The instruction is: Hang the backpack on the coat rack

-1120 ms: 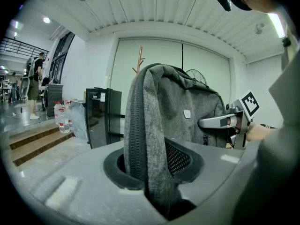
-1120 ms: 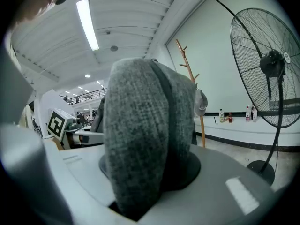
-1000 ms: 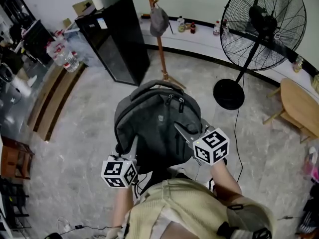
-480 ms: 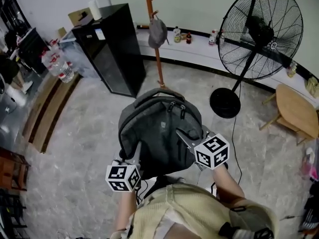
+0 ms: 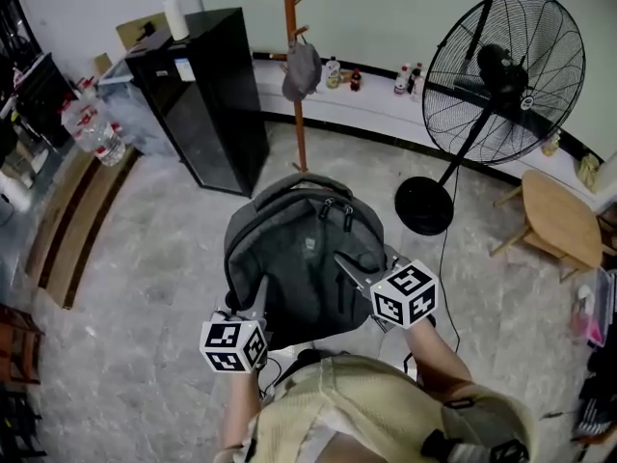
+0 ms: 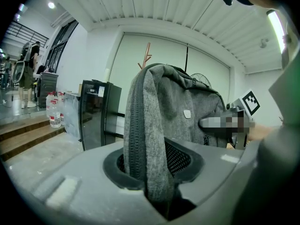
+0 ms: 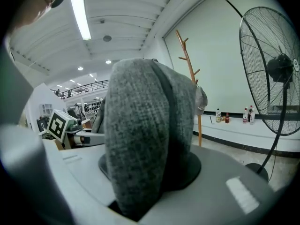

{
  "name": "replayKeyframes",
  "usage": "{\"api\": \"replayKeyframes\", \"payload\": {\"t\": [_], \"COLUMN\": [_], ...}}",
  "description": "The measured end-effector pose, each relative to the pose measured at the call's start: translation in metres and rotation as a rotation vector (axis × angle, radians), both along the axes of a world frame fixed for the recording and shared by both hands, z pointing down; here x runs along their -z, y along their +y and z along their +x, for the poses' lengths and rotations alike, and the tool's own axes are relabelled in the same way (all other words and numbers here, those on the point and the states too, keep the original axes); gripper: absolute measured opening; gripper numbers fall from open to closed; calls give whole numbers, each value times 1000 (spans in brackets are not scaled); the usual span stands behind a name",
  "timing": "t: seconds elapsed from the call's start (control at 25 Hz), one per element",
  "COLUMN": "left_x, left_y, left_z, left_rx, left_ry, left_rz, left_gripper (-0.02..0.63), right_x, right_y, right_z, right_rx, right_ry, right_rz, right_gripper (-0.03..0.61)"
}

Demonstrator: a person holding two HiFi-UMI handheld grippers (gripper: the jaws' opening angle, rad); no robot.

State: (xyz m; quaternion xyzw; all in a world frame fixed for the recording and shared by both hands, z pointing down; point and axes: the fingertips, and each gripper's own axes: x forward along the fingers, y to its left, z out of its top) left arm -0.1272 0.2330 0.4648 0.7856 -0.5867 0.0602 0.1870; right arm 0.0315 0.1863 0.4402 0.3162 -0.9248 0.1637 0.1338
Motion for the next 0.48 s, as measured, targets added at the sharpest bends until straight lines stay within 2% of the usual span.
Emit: {"api": "replayKeyframes", "payload": {"t": [0.48], "left_x": [-4], "left_y": [-35], "left_z": [-60], "left_rx": [-37], "left_ry": [-2], "left_rz": [-20], "left_gripper": [118], "right_x": [-7], "right_y": [-36], "right_z": [-60], "right_rx": [-22], "right_ry": [-2], "right_rz": [-25], "right_gripper": [121]}}
